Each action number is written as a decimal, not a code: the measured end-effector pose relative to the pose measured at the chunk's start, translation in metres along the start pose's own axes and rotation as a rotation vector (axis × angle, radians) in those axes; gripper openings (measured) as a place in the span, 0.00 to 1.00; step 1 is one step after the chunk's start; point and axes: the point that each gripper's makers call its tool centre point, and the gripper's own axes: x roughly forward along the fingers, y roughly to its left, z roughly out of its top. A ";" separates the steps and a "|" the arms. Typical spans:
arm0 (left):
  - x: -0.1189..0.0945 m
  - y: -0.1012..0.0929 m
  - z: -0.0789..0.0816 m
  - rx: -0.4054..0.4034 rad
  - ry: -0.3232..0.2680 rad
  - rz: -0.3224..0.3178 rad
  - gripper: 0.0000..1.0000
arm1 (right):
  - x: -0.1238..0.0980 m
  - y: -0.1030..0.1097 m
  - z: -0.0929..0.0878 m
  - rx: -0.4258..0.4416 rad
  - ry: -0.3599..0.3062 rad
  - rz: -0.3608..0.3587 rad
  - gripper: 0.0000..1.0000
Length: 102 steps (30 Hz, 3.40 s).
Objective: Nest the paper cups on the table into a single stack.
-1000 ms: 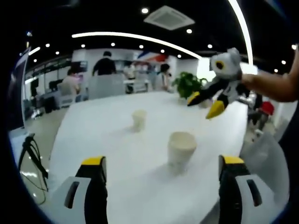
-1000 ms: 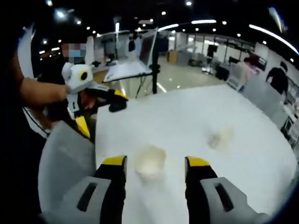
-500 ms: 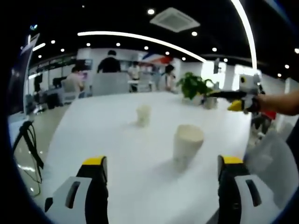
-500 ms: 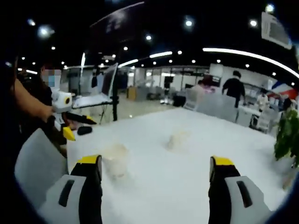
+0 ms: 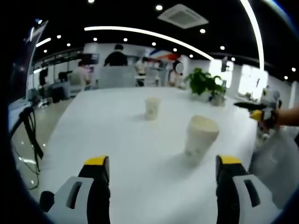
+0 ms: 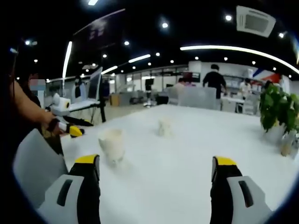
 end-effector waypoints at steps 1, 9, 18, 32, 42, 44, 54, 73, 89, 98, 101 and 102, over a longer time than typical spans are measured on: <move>0.008 0.004 0.004 0.006 0.003 0.002 0.94 | 0.000 0.002 -0.004 -0.008 0.015 0.002 0.99; 0.063 0.039 0.047 -0.041 -0.050 0.018 0.93 | 0.004 0.008 -0.002 -0.031 0.020 0.026 0.98; 0.157 0.041 0.063 0.054 -0.033 -0.041 0.88 | 0.001 -0.001 -0.006 -0.025 0.033 -0.010 0.93; 0.278 0.029 0.080 0.138 0.000 -0.086 0.79 | 0.004 0.009 -0.018 -0.034 0.083 0.023 0.92; 0.285 0.008 0.084 0.179 0.012 -0.100 0.45 | 0.001 0.005 -0.019 -0.034 0.090 0.001 0.91; 0.282 0.009 0.084 0.182 0.010 -0.091 0.44 | 0.001 0.006 -0.019 -0.030 0.087 0.002 0.91; 0.265 0.013 0.107 0.170 -0.032 -0.091 0.43 | 0.000 0.008 -0.023 -0.043 0.101 0.005 0.90; 0.203 0.018 0.201 0.194 -0.074 -0.115 0.43 | -0.002 0.007 -0.018 -0.059 0.086 0.006 0.89; 0.134 -0.057 0.186 0.192 -0.092 -0.221 0.42 | -0.003 0.006 -0.017 -0.077 0.091 0.008 0.87; 0.090 -0.098 0.189 0.221 -0.092 -0.276 0.43 | -0.002 0.006 -0.014 -0.092 0.093 0.017 0.87; 0.079 -0.106 0.186 0.196 -0.089 -0.285 0.43 | -0.001 0.007 -0.013 -0.104 0.095 0.028 0.87; 0.077 -0.109 0.186 0.195 -0.091 -0.287 0.43 | 0.000 0.008 -0.013 -0.106 0.094 0.030 0.87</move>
